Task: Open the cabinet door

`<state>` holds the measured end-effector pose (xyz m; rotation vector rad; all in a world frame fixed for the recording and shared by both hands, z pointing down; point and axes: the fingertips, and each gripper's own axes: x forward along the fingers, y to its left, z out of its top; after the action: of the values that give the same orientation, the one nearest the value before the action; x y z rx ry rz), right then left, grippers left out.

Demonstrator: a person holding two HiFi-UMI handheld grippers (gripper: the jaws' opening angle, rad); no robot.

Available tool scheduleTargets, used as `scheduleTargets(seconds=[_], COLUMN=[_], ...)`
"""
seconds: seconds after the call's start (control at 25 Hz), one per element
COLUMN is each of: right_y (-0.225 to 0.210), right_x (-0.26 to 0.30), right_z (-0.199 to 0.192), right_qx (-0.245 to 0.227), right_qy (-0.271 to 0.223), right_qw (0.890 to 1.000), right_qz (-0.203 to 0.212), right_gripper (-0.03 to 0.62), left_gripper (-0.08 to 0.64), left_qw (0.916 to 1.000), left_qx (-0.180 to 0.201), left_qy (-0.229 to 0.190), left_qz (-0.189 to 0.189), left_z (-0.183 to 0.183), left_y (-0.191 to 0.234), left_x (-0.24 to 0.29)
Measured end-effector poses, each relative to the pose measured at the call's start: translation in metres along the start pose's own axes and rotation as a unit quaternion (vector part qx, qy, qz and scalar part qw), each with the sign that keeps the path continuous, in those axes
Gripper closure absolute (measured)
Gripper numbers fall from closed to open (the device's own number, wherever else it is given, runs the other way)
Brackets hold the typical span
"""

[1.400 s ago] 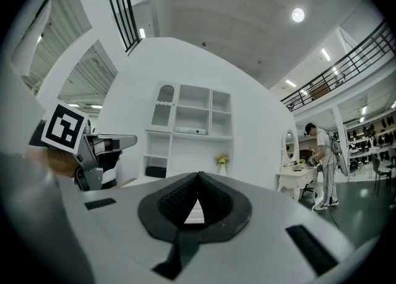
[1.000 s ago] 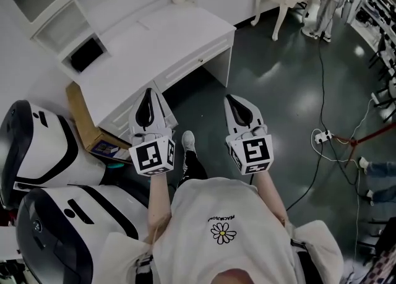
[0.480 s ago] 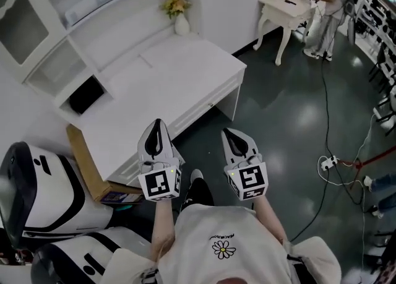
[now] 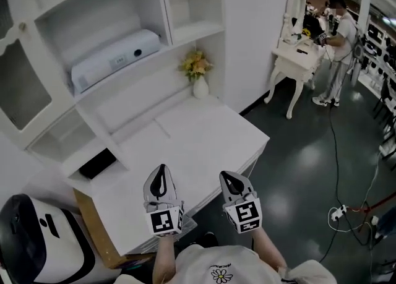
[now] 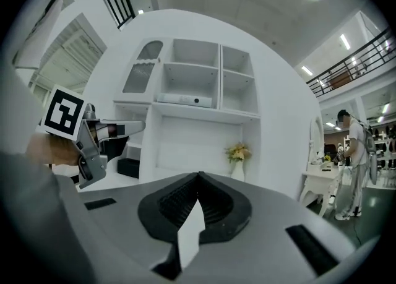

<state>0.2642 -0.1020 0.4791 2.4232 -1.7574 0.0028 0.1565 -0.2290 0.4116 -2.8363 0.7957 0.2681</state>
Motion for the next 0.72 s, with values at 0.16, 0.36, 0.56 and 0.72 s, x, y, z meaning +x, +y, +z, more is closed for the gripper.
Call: scheduleTargets(seconds=[0.16,0.36,0.56,0.72], right_y=[-0.004,0.001,0.015,0.031], right_x=[0.049,0.079,0.101,0.118], right_z=[0.019,0.037,0.051,0.064], right_qx=[-0.008,0.01,0.017,0.027], right_qy=[-0.005,-0.006,-0.021,-0.042], right_qw=[1.0,1.0,0.998,0.994], right_qz=[0.005,0.026,0.052,0.092], right_gripper=[0.592,0.592,0.592,0.592], left_gripper=[0.554,0.554,0.554,0.554], left_qw=[0.9999,0.9997,0.9992,0.9979], left_qx=[-0.002,-0.007,-0.002,0.013], left_qy=[0.013,0.015,0.005,0.012], left_qz=[-0.005,0.019,0.04,0.062], left_z=[-0.006,-0.005,0.002,0.002], left_y=[0.034,0.053,0.067,0.074], left_x=[0.037,0.046,0.051,0.051])
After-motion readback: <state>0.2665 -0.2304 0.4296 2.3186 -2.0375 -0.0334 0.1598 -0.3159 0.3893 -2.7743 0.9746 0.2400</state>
